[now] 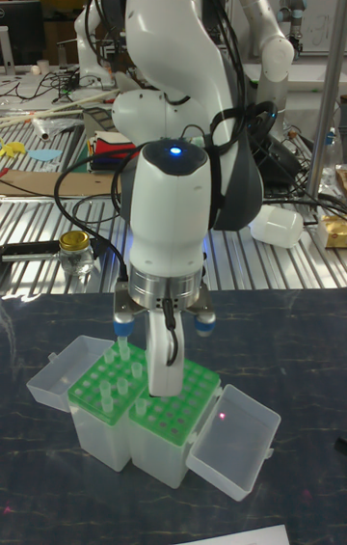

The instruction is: Transfer all large pipette tips from one holder to another

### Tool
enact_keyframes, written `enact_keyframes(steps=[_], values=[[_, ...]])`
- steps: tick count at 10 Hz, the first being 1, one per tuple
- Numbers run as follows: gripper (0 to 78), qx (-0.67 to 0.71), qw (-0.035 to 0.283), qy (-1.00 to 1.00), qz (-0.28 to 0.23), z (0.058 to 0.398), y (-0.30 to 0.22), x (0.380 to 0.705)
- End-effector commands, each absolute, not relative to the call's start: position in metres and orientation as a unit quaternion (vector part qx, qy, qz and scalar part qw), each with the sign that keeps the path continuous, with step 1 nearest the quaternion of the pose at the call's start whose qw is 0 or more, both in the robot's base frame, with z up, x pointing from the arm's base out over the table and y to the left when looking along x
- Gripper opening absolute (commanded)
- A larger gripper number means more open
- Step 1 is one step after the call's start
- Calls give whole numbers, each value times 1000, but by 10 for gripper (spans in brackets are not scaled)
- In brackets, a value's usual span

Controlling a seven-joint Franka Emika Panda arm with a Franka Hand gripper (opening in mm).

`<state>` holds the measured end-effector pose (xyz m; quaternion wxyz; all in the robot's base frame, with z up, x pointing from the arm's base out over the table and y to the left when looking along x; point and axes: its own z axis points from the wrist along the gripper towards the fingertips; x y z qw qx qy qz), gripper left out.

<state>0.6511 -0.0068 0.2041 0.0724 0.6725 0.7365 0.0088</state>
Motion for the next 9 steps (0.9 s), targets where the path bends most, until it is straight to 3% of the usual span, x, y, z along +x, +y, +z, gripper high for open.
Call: enact_keyframes(steps=[1,9], values=[[12,675,60,735,-22,228,9,655],[12,657,52,751,-30,253,12,655]])
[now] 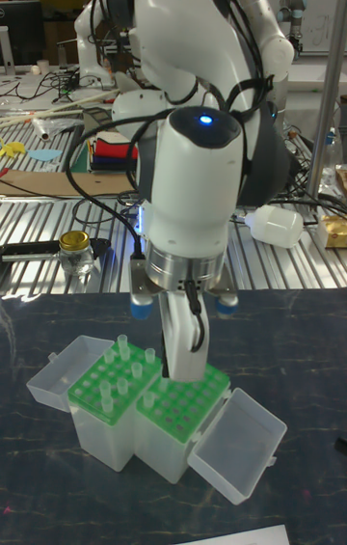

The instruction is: Transfer all large pipette tips from one holder to another

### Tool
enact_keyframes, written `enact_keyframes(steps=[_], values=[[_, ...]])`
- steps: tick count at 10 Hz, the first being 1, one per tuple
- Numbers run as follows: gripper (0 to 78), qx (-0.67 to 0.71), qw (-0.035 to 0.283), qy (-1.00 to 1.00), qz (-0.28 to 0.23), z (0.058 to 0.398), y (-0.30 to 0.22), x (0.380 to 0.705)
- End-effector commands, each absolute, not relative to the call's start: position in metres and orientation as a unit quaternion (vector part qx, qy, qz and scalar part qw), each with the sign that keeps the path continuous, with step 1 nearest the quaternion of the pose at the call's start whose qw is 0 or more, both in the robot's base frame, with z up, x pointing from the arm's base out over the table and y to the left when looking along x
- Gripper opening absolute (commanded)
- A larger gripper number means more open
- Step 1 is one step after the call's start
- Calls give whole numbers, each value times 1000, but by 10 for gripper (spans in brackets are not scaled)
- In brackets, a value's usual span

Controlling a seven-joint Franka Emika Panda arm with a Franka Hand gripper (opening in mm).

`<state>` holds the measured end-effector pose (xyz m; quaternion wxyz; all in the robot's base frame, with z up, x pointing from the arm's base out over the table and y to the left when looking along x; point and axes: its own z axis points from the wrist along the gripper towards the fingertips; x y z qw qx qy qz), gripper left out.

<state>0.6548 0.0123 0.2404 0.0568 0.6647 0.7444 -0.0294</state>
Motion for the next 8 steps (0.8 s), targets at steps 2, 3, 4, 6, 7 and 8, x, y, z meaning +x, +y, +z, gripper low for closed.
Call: enact_keyframes(steps=[2,3,4,6,7,8], values=[[12,651,46,757,-30,265,11,653],[12,647,39,761,-29,272,10,653],[12,641,33,766,-29,280,8,651],[12,634,25,772,-26,294,5,649],[12,626,22,779,-28,300,3,647],[12,613,16,790,-25,311,0,644]])
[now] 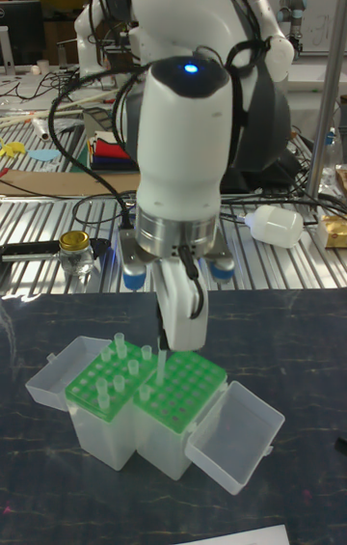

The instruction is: Transfer all large pipette tips from one holder to another

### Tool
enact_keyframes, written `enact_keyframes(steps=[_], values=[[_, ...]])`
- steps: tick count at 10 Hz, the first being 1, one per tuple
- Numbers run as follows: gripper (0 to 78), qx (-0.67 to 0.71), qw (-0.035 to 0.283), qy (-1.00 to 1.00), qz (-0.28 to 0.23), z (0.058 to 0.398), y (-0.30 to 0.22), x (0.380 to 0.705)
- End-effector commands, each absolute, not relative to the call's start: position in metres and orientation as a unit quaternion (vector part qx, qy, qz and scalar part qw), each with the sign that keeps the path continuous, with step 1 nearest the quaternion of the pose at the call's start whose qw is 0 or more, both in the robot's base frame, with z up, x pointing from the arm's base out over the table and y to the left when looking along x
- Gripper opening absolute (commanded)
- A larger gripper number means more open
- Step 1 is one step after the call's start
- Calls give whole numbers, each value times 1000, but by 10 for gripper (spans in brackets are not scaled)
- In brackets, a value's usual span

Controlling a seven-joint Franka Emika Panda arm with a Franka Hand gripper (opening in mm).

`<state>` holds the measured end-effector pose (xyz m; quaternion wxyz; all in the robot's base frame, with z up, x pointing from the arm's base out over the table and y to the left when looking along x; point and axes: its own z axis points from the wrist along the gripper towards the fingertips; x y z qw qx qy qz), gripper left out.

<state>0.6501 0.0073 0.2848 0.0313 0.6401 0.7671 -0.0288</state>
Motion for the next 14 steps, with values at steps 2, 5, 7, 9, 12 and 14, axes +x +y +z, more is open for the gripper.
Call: enact_keyframes(steps=[2,5,7,9,12,14], values=[[12,611,14,792,-22,320,0,644],[12,589,14,808,-22,332,0,640],[12,566,10,824,-18,344,-1,637],[12,553,5,833,-9,355,0,635],[12,480,9,877,-5,370,-5,632],[12,411,6,912,-7,377,-11,634]])
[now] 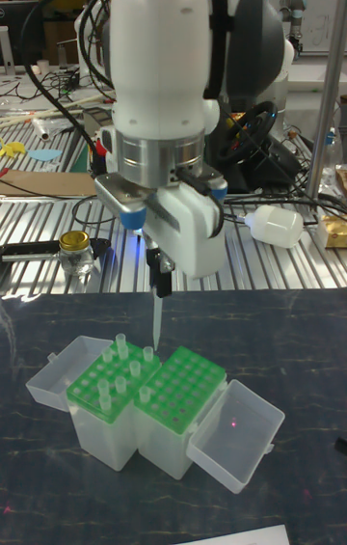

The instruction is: Transfer all large pipette tips from one holder to another

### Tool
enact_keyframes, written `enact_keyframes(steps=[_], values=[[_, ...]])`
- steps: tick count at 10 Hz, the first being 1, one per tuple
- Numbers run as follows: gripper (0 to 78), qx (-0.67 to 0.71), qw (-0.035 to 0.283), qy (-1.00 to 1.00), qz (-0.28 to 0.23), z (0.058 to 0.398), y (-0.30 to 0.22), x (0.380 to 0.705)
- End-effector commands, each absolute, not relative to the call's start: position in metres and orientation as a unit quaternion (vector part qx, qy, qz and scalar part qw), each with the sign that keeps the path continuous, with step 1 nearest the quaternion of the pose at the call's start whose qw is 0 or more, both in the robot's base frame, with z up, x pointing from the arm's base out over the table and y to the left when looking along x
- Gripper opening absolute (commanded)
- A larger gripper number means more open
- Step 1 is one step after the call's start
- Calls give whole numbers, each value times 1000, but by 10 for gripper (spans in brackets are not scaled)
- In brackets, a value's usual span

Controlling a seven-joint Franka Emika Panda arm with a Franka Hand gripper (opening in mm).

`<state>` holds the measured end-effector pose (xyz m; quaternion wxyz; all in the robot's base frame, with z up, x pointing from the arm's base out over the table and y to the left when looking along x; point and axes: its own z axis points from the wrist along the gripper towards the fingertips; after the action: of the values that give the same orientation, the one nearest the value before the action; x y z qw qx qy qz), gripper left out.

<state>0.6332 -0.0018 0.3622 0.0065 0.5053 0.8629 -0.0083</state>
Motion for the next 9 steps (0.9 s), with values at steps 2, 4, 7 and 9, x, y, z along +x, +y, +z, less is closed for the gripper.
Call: enact_keyframes(steps=[2,4,7,9], values=[[12,356,6,934,-11,381,-15,636],[12,304,6,952,-18,385,-19,636],[12,225,4,974,-25,389,-29,637],[12,187,2,982,-24,389,-38,641]])
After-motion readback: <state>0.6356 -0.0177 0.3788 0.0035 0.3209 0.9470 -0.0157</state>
